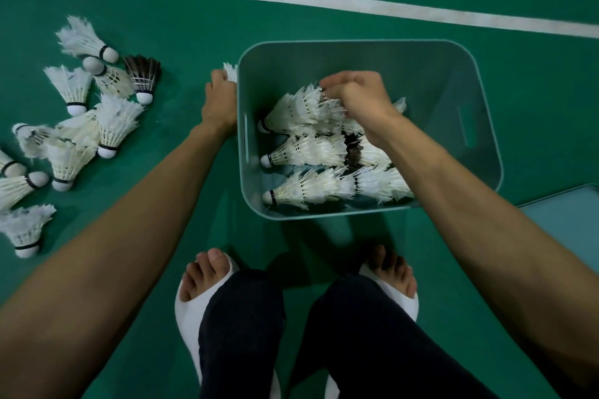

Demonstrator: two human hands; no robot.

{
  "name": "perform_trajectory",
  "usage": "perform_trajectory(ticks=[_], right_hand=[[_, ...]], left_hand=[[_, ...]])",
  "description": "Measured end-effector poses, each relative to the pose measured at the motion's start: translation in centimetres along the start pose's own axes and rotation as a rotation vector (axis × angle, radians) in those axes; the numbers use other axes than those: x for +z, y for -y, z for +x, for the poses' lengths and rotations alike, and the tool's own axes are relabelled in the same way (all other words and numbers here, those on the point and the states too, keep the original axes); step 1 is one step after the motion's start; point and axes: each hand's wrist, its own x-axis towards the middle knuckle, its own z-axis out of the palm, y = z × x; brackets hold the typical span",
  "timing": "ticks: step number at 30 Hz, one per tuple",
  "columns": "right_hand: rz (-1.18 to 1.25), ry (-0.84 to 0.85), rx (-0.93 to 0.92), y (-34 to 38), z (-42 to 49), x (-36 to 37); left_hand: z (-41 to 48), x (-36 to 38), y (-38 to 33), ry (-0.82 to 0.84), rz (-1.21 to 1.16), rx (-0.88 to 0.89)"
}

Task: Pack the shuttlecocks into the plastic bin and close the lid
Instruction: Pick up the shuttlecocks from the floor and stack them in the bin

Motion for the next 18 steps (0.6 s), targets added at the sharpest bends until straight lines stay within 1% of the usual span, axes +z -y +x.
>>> perform_trajectory(ticks=[2, 5, 7, 9, 12, 15, 16, 18], right_hand=[[-0.01, -0.034, -0.026, -0.3, -0.1, -0.1], [-0.047, -0.098, -0.054, -0.4, -0.3, -0.3], [-0.043, -0.124, -0.062, -0.5, -0.8, -0.5], [-0.033, -0.176, -0.064, -0.4, -1.5, -0.8], [-0.001, -0.323, -0.088, 0.0, -2.8, -1.1], [0.041, -0.413, -0.213, 1.0, -4.6, -1.2], [0.055, -0.403, -0.282, 1.6, -5.3, -1.2], [0.069, -0.306, -0.45, 2.8, -6.8, -1.1]], left_hand=[[-0.3, -0.1, 0.2, -0.048, -0.038, 0.049], [-1.4, -0.9, 1.0, -0.076, -0.143, -0.019], [-2.7, -1.9, 1.8, -0.109, -0.178, 0.008], [-4.3, -3.3, 2.1, -0.195, -0.2, 0.022], [-6.5, -5.4, 2.4, -0.346, -0.252, 0.083], [-9.2, -7.5, 1.3, -0.487, -0.256, 0.179], [-9.9, -7.9, 0.8, -0.52, -0.248, 0.228], [-11.2, -8.4, -0.7, -0.551, -0.22, 0.295]])
